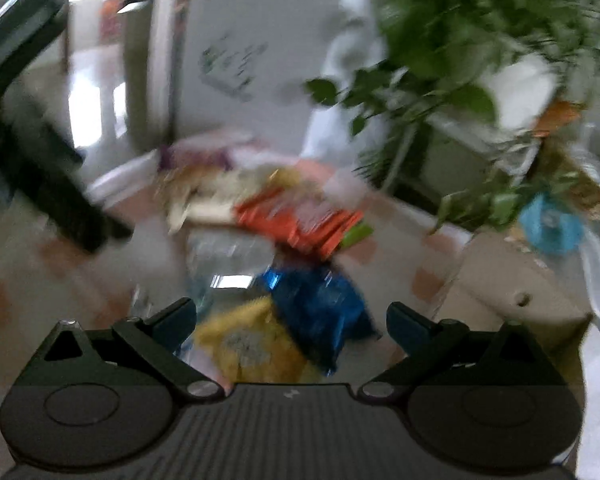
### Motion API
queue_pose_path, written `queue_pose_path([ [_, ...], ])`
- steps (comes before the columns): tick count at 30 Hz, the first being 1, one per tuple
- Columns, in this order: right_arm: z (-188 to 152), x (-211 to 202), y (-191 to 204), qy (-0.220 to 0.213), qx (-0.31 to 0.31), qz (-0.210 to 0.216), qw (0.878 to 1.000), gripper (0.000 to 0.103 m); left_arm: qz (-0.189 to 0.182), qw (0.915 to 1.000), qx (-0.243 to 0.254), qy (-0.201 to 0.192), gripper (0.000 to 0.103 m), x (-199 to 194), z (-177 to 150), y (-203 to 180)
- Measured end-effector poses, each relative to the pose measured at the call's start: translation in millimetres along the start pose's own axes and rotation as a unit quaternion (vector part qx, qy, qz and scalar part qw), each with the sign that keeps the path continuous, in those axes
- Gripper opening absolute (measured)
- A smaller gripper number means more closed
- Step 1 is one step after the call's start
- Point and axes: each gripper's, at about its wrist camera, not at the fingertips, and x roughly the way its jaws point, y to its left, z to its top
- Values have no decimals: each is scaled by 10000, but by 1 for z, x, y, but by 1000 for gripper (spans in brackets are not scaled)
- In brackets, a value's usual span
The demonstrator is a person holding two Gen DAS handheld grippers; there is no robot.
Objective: Organize snacks
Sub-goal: 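Move the right gripper over the pile toward the blue foil packet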
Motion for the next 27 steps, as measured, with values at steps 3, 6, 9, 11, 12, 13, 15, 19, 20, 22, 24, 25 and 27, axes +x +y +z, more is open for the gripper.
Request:
queue_pose_path([
  [3, 17, 1, -2, 136, 624, -386, 9972, 103, 132, 9998, 52, -99, 102, -3, 2, 0],
  [6, 25, 7, -6, 438, 1280, -505, 9895, 103, 187, 9998, -18, -25, 102, -1, 3, 1],
  [9, 30, 10, -1, 608, 1505, -551, 9852, 103, 145, 9997, -153, 94, 102, 2, 4, 4],
  [11, 36, 9, 4, 612, 1514, -598, 9848, 103, 200, 9995, -206, 153, 102, 3, 4, 6],
  [12, 40, 10, 5, 632, 1532, -630, 9842, 103, 221, 9993, -235, 169, 102, 4, 4, 6],
  [13, 43, 10, 4, 657, 1590, -659, 9829, 103, 233, 9992, -263, 173, 102, 3, 5, 7],
  [15, 47, 11, 1, 716, 1791, -698, 9787, 103, 252, 9990, -335, 172, 102, 3, 6, 8],
  [19, 52, 19, -3, 861, 1964, -841, 9731, 103, 297, 9982, -487, 191, 102, 2, 8, 10],
  [20, 51, 21, -3, 898, 2002, -879, 9717, 103, 289, 9979, -539, 199, 102, 1, 8, 11],
  [22, 51, 25, -5, 979, 2106, -927, 9682, 103, 293, 9975, -605, 214, 102, 0, 9, 11],
  [24, 51, 28, -5, 1057, 2179, -992, 9652, 103, 303, 9975, -605, 223, 102, 1, 11, 10],
  [25, 51, 30, -6, 1084, 2201, -1013, 9641, 103, 313, 9974, -610, 221, 102, 1, 11, 10],
  [27, 51, 33, -6, 1142, 2235, -1036, 9624, 103, 337, 9975, -592, 207, 102, 1, 12, 8],
])
